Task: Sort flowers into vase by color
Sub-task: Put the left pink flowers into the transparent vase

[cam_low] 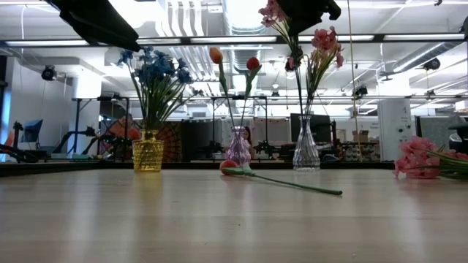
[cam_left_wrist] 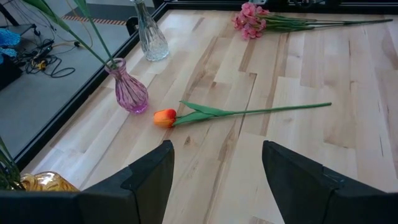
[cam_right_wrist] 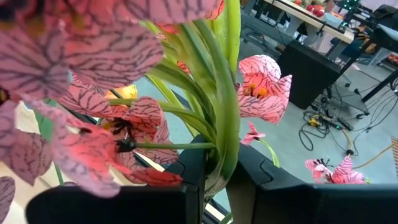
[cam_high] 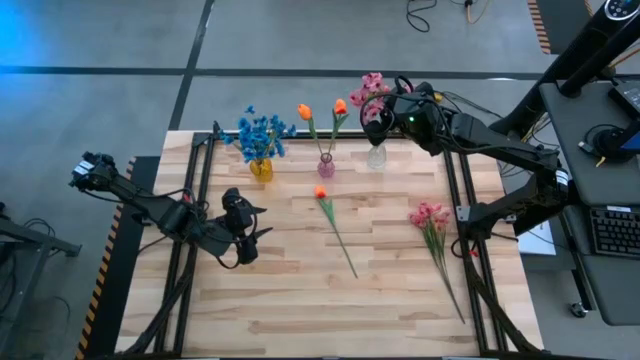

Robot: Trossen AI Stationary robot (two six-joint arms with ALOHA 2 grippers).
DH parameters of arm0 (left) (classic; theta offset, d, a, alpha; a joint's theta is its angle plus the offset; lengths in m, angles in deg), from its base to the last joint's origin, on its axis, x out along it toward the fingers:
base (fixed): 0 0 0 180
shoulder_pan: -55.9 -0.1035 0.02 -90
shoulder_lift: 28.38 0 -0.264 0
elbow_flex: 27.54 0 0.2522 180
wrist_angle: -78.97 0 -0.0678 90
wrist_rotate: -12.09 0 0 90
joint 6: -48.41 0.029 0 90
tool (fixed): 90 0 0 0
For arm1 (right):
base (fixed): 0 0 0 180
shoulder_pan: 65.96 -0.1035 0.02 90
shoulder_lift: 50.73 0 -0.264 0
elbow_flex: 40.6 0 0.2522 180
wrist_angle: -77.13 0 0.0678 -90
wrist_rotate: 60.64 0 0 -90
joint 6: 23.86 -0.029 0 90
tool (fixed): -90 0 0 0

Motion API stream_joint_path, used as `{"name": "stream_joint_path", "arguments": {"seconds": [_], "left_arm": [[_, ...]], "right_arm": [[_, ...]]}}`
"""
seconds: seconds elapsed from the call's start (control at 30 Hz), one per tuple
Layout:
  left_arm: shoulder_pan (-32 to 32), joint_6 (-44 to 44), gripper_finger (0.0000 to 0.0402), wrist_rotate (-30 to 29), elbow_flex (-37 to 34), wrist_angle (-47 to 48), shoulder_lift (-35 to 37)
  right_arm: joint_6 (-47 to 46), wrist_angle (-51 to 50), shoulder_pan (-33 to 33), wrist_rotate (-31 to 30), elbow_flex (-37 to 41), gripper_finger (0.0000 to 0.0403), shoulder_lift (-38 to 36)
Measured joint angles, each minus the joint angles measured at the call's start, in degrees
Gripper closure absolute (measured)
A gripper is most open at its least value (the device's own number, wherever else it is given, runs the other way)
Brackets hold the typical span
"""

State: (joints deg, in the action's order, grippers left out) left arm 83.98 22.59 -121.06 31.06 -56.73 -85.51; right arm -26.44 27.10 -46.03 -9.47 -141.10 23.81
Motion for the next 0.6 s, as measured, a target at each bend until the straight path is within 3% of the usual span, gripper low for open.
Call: {"name": "stream_joint_path", "arguments": {"seconds": [0.6], "left_arm": [[0.0, -0.02, 0.0176, 0.0, 0.0, -0.01, 0.0]], "right_arm": [[0.58, -1.26, 0.0, 0.28, 0.32, 0.0365, 0.02]]}}
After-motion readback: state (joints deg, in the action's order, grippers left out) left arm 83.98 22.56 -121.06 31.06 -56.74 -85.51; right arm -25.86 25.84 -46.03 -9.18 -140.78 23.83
